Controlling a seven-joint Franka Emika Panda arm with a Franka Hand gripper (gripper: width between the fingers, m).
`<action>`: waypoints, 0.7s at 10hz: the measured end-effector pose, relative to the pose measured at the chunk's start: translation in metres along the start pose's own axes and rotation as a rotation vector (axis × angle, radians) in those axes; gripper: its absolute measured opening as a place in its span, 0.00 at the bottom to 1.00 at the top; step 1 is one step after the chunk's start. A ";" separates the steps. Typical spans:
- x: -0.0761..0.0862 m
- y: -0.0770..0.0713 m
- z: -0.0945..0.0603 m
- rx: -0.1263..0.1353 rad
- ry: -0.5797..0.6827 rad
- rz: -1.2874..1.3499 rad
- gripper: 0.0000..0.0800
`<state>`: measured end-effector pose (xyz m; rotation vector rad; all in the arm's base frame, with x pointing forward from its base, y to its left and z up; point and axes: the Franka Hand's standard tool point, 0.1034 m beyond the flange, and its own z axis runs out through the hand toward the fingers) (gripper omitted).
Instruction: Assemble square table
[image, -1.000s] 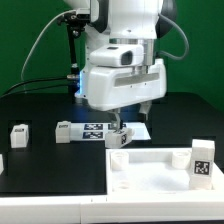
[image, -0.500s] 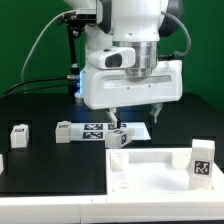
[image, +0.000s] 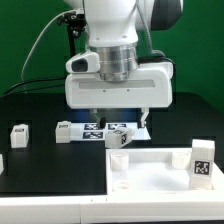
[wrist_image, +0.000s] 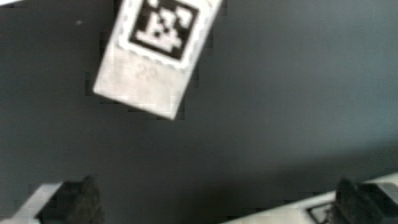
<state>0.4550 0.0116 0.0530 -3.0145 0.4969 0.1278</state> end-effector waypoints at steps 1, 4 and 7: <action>-0.001 -0.002 0.001 -0.001 -0.001 0.015 0.81; -0.003 0.006 0.001 0.036 -0.097 0.044 0.81; 0.000 0.009 0.002 0.085 -0.417 0.056 0.81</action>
Offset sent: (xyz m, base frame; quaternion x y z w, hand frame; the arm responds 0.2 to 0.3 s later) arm 0.0039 -0.0071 0.0016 0.1076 -0.0914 0.0867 0.9862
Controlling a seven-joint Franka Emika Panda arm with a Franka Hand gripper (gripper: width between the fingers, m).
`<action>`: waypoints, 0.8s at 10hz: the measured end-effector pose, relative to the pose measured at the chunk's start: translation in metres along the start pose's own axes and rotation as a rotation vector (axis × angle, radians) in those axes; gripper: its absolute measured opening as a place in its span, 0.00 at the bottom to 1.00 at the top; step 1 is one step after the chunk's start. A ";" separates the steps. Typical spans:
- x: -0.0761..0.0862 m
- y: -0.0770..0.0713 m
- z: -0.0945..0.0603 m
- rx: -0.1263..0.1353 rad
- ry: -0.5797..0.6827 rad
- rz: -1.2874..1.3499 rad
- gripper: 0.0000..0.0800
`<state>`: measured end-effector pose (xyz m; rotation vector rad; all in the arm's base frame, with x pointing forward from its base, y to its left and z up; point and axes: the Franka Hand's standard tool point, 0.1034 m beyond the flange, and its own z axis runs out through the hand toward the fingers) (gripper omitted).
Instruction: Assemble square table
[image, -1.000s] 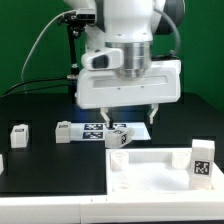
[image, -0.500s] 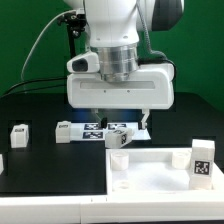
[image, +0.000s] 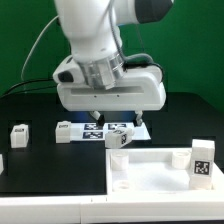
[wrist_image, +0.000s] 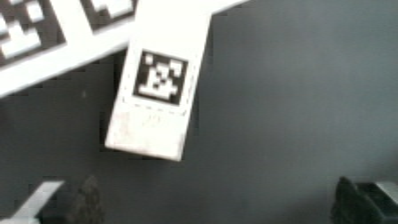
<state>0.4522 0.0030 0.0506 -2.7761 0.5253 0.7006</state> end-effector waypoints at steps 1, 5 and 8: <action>-0.005 -0.003 0.004 -0.016 -0.035 -0.027 0.81; -0.015 -0.001 0.013 0.036 -0.307 0.057 0.81; -0.005 0.006 0.014 0.047 -0.327 0.064 0.81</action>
Offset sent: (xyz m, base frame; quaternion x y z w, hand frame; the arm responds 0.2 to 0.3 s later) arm 0.0000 0.0000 0.0000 0.0000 -0.1296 0.0000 0.9916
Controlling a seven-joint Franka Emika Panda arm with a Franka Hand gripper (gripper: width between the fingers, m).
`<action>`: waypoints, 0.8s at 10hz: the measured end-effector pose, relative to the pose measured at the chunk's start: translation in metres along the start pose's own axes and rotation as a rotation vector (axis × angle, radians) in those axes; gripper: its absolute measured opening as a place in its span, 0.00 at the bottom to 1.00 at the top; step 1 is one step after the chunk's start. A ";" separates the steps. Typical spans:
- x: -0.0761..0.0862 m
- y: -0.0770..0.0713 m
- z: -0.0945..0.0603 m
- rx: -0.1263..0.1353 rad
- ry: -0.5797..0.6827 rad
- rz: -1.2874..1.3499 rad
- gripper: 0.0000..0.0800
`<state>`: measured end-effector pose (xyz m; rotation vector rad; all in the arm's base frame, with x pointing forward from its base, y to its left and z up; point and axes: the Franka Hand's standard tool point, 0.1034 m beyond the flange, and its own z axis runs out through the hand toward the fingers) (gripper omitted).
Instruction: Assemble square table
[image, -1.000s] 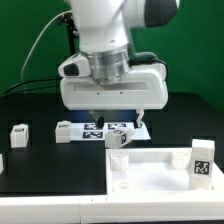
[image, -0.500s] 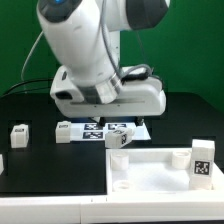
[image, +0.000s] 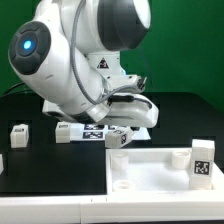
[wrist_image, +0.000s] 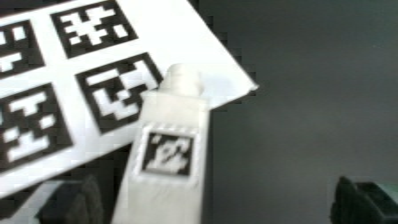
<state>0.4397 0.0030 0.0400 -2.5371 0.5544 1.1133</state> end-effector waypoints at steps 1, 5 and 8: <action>0.000 -0.003 0.000 0.001 0.001 -0.005 0.81; -0.004 0.006 0.007 0.088 -0.136 0.114 0.81; -0.001 0.005 0.009 0.085 -0.137 0.109 0.81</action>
Offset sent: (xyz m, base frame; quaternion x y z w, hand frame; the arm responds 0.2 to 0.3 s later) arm -0.0057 -0.0107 -0.0075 0.0867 -0.1246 0.1385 0.9787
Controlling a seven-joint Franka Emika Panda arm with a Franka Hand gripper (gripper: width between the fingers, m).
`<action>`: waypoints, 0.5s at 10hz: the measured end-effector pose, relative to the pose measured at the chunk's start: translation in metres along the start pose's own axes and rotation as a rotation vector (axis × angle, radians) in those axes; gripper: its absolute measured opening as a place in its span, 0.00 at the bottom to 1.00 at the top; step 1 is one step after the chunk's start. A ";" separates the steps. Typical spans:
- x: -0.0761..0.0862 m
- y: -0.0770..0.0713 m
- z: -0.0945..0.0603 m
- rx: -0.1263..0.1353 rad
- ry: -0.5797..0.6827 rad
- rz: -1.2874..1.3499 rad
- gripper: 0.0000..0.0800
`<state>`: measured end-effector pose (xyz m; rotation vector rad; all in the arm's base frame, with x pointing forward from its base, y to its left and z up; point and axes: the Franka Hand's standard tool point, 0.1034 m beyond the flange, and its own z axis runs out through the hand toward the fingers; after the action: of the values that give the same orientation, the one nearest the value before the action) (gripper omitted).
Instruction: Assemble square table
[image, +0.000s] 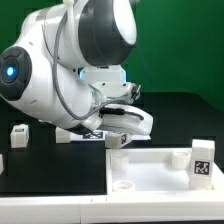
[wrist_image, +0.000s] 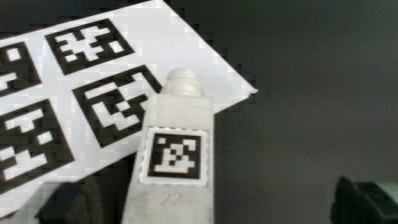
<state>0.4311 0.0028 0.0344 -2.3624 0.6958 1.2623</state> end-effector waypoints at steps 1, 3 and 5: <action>0.001 0.002 0.001 0.002 -0.004 0.005 0.81; 0.007 0.015 0.017 0.081 -0.075 0.099 0.81; 0.004 0.017 0.031 0.112 -0.144 0.123 0.81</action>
Offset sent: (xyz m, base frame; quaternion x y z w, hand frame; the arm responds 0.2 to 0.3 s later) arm -0.0127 0.0062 -0.0184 0.0849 -0.0982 0.0425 0.9906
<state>0.4030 0.0041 0.0128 -2.1443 0.8532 1.3907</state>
